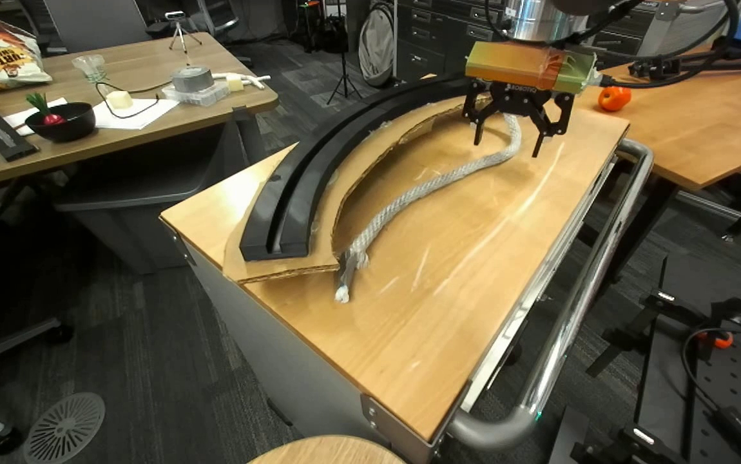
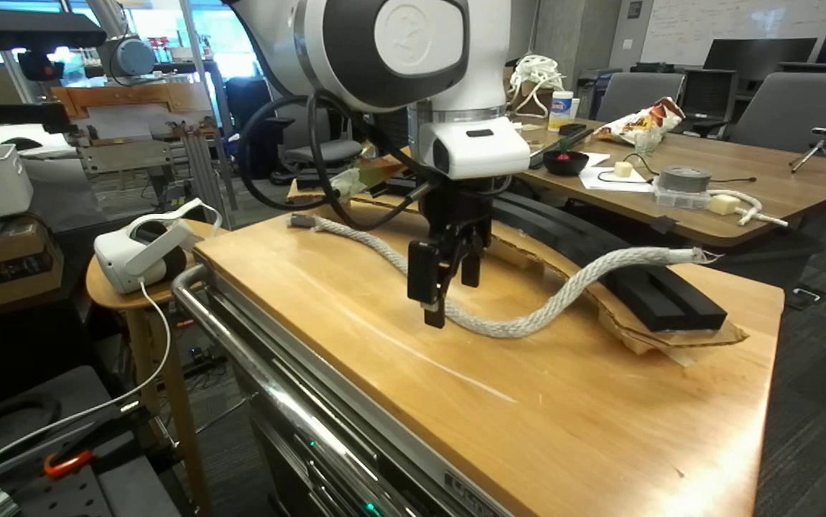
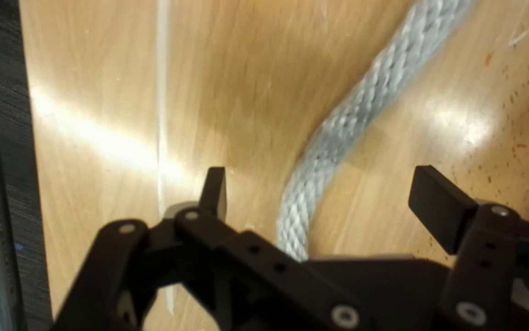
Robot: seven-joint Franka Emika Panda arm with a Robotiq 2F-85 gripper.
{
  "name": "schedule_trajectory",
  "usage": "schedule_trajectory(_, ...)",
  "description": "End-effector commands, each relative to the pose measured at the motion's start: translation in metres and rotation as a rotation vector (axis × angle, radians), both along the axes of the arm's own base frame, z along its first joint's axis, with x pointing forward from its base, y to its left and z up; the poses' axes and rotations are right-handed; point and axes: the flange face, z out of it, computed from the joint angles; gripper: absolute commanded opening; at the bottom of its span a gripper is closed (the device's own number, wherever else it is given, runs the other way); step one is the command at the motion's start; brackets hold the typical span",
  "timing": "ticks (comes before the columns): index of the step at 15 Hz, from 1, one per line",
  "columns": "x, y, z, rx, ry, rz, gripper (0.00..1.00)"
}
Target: Put the white rope on the cardboard
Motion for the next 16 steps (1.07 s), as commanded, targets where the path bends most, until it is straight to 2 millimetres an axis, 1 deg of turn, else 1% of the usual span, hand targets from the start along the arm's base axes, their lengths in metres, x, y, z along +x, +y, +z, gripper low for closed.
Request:
schedule_trajectory(1,0.004,0.011,-0.002,-0.011,-0.010,0.008,0.74)
schedule_trajectory(2,0.005,0.013,-0.004,-0.010,-0.007,0.013,0.73)
schedule_trajectory(4,0.005,0.016,-0.005,-0.010,-0.005,0.019,0.57)
schedule_trajectory(5,0.005,0.016,-0.006,-0.010,-0.003,0.021,0.47)
schedule_trajectory(9,0.008,0.018,-0.004,-0.008,-0.019,0.029,0.17)
schedule_trajectory(11,0.009,0.020,-0.002,-0.009,-0.029,0.037,0.03)
schedule_trajectory(12,0.008,0.021,-0.001,-0.006,-0.035,0.044,0.00)
schedule_trajectory(13,0.007,0.021,0.001,-0.011,-0.039,0.048,0.00)
schedule_trajectory(14,0.006,0.021,0.006,-0.013,-0.050,0.052,0.03)
schedule_trajectory(16,0.006,0.021,0.014,-0.028,-0.077,0.056,0.03)
